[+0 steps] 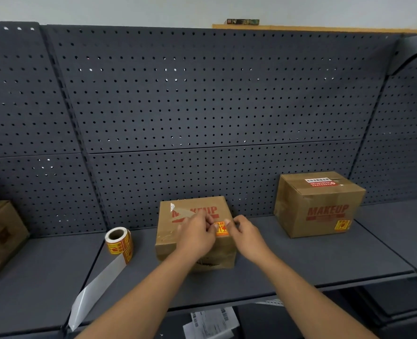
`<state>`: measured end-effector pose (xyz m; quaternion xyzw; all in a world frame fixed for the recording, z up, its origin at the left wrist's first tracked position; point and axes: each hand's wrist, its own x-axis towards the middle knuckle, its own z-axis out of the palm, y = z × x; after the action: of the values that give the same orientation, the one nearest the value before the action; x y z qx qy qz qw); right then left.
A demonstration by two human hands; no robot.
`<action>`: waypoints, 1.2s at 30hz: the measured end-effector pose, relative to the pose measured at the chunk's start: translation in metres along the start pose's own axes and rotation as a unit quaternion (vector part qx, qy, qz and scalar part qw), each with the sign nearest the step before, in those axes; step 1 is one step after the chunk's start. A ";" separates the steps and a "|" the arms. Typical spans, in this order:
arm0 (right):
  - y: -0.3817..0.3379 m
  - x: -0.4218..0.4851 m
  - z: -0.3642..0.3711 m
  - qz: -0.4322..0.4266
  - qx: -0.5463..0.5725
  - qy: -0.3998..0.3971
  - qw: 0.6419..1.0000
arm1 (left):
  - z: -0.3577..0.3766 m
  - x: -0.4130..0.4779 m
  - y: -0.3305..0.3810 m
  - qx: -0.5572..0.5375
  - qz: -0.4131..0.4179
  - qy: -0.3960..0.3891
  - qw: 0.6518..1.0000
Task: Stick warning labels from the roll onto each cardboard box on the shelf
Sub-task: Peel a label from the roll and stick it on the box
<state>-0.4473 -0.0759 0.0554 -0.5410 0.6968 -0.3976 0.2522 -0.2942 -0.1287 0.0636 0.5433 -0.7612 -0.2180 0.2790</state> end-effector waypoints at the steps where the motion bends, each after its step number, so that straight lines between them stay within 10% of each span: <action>1: 0.000 0.000 0.002 0.004 0.009 -0.001 1.000 | -0.001 0.001 0.001 0.004 -0.001 -0.002 1.000; 36: 0.000 0.010 0.017 0.023 0.003 0.045 0.999 | -0.005 -0.004 0.012 0.149 0.068 0.013 0.986</action>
<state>-0.4369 -0.0898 0.0465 -0.5057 0.7186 -0.4179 0.2308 -0.2981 -0.1215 0.0741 0.5286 -0.8166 -0.0758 0.2192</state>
